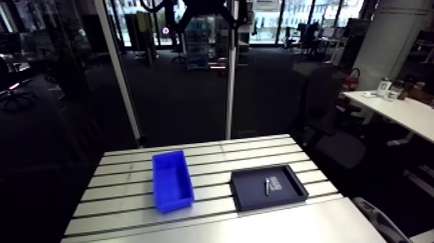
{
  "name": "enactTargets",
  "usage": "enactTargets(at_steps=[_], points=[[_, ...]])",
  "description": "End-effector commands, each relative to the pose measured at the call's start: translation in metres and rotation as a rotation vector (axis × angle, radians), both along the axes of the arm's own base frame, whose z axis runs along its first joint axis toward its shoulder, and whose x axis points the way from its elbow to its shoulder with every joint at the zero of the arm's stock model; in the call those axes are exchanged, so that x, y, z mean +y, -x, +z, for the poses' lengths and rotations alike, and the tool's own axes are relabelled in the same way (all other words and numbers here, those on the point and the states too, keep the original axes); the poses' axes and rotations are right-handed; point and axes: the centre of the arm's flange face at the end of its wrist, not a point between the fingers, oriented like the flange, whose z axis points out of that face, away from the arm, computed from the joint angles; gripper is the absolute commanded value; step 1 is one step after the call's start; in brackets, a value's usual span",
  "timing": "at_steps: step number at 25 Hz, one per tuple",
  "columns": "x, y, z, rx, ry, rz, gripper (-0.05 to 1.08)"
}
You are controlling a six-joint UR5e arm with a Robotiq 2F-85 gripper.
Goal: Pick up the M10 bolt from the tray and put it into the blue bin.
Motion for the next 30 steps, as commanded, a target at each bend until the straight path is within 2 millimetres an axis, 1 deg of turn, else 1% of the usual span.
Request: enactTargets(at_steps=[1, 10, 30], points=[[-0.0001, 0.0006, -0.0009, -0.001, 0.002, -0.002, 0.01], [-0.0025, -0.0044, -0.0005, 0.01, 0.004, -0.003, 0.01], [-0.0033, -0.005, 0.0045, 0.018, 0.001, 0.0, 0.01]])
